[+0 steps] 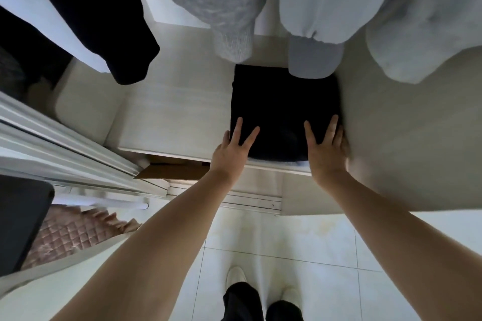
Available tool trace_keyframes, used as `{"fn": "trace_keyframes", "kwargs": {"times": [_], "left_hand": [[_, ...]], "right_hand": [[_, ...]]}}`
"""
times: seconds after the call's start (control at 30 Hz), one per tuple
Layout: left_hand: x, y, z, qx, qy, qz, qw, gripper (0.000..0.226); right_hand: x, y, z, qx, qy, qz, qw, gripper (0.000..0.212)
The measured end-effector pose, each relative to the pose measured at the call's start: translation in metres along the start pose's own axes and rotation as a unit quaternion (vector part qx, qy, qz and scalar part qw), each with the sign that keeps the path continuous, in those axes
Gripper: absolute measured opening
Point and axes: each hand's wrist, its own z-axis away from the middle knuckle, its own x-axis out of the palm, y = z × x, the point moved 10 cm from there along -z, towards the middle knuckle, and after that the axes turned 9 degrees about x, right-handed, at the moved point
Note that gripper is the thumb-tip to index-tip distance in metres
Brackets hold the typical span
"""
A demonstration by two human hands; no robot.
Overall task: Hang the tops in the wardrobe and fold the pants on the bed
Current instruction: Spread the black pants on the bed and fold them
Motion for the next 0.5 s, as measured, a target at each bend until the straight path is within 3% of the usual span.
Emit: {"fn": "trace_keyframes", "kwargs": {"times": [0.1, 0.17, 0.3, 0.5], "left_hand": [[0.004, -0.001, 0.004, 0.006, -0.003, 0.011, 1.0, 0.086], [0.01, -0.001, 0.007, 0.003, -0.017, -0.001, 1.0, 0.084], [0.024, 0.0, 0.019, -0.04, -0.092, -0.002, 0.995, 0.096], [0.011, 0.013, 0.043, -0.073, -0.112, 0.014, 0.991, 0.084]], "right_hand": [[-0.004, 0.006, 0.008, -0.003, 0.052, -0.038, 0.998, 0.071], [0.004, 0.007, 0.014, -0.02, 0.047, -0.023, 0.998, 0.063], [0.008, 0.005, 0.017, -0.018, -0.021, 0.036, 0.999, 0.076], [-0.021, 0.001, 0.047, -0.043, -0.061, -0.019, 0.997, 0.077]]}}
